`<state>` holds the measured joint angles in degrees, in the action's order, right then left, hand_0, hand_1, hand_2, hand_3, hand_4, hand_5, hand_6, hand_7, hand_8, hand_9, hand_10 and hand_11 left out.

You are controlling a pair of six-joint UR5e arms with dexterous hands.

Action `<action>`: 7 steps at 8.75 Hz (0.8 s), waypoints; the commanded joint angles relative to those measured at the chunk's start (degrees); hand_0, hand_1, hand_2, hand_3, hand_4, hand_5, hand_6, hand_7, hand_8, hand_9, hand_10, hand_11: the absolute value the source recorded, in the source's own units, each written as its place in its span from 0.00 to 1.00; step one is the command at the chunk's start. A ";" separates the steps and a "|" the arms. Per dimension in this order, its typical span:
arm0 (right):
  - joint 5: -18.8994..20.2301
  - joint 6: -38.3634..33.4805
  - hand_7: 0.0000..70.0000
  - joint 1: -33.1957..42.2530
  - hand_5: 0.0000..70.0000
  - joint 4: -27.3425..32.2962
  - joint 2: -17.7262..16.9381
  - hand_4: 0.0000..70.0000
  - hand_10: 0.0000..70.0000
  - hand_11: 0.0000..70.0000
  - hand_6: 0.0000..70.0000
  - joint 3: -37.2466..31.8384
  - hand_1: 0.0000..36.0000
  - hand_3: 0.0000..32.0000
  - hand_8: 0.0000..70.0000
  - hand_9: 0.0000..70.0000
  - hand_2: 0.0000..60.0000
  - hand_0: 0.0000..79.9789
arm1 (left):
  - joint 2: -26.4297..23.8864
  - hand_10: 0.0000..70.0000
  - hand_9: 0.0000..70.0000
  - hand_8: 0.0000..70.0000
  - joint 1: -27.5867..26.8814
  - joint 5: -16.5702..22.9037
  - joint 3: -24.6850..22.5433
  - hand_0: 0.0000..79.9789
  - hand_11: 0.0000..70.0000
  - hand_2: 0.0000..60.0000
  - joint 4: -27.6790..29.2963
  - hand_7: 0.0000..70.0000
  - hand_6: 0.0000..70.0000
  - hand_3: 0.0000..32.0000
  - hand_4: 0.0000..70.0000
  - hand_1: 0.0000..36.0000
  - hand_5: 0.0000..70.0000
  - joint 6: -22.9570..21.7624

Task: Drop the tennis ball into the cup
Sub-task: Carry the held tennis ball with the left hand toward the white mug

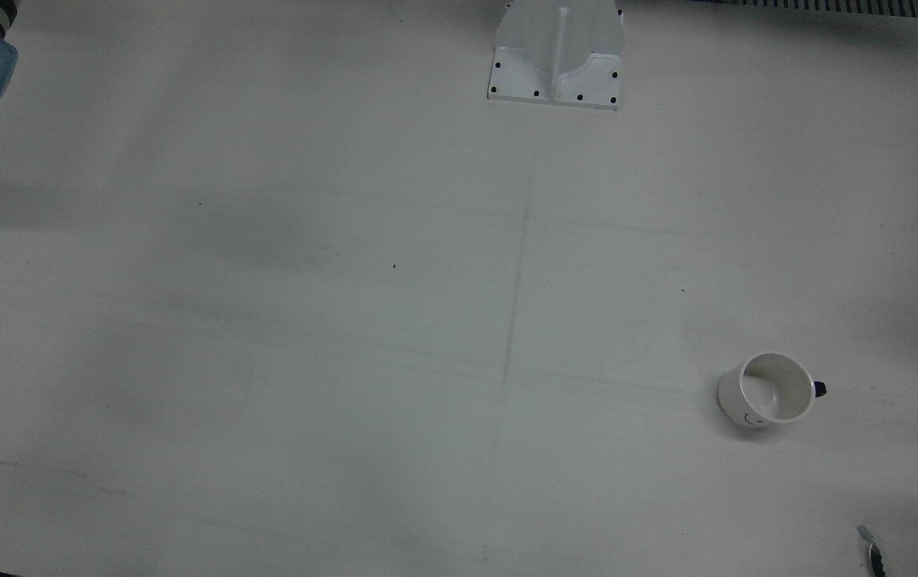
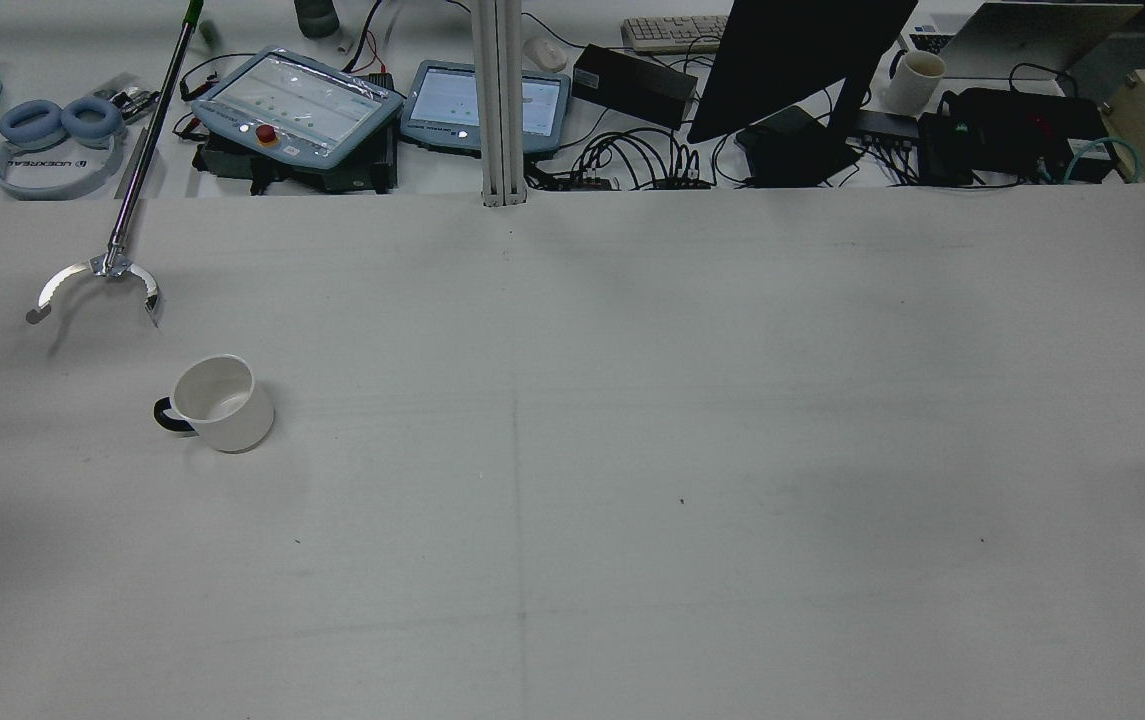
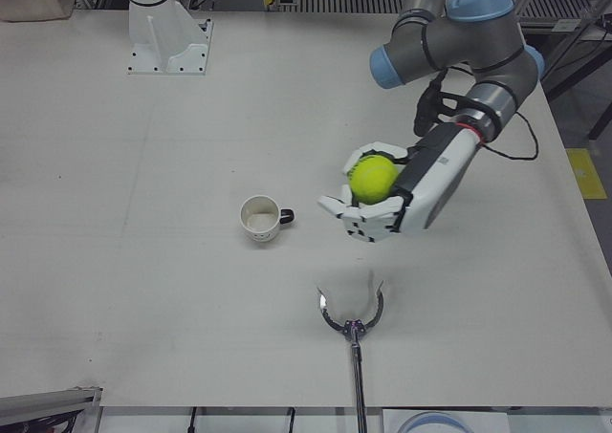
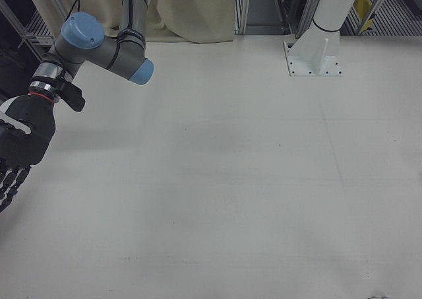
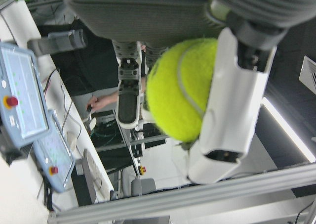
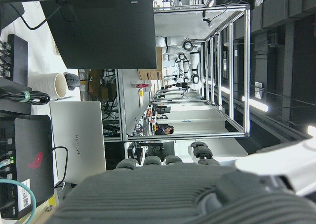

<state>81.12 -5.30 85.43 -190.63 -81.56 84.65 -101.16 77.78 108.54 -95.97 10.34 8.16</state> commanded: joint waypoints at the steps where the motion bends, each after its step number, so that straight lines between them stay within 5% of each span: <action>1: 0.00 -0.06 0.00 0.00 0.00 0.00 0.00 0.00 0.00 0.00 0.00 -0.19 0.00 0.00 0.00 0.00 0.00 0.00 | -0.18 0.43 0.89 0.64 -10.16 -0.35 -1.86 1.00 0.68 0.90 -1.38 1.00 0.73 0.00 0.56 1.00 0.36 0.45; 2: 0.00 -0.06 0.00 0.00 0.00 0.00 0.00 0.00 0.00 0.00 0.00 -0.19 0.00 0.00 0.00 0.00 0.00 0.00 | 0.17 0.43 0.89 0.64 -14.11 -0.61 -1.24 1.00 0.68 0.88 -0.60 1.00 0.69 0.00 0.54 1.00 0.36 0.46; 3: 0.00 -0.06 0.00 0.00 0.00 0.00 0.00 0.00 0.00 0.00 0.00 -0.19 0.00 0.00 0.00 0.00 0.00 0.00 | -0.09 0.43 0.90 0.69 -15.97 -0.96 -1.15 1.00 0.67 0.94 -0.50 1.00 0.89 0.00 0.55 1.00 0.40 0.46; 4: 0.00 -0.06 0.00 0.00 0.00 0.00 0.00 0.00 0.00 0.00 0.00 -0.10 0.00 0.00 0.00 0.00 0.00 0.00 | -0.18 0.43 0.91 0.70 -16.17 -1.14 -1.24 1.00 0.67 0.97 -0.50 1.00 0.93 0.00 0.55 1.00 0.40 0.54; 6: 0.00 -0.06 0.00 0.00 0.00 0.00 0.00 0.00 0.00 0.00 0.00 -0.10 0.00 0.00 0.00 0.00 0.00 0.00 | -0.35 0.42 0.91 0.66 -18.00 -1.75 -0.02 1.00 0.67 0.89 1.16 1.00 0.75 0.00 0.53 1.00 0.37 1.07; 7: 0.00 -0.06 0.00 0.00 0.00 0.00 0.00 0.00 0.00 0.00 0.00 -0.10 0.00 0.00 0.00 0.00 0.00 0.00 | -0.35 0.42 0.90 0.68 -18.88 -4.89 1.73 1.00 0.66 0.88 3.08 1.00 0.85 0.00 0.52 1.00 0.38 1.33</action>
<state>81.12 -5.36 85.43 -190.63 -81.56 84.53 -101.38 60.98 107.21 -96.71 10.66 9.01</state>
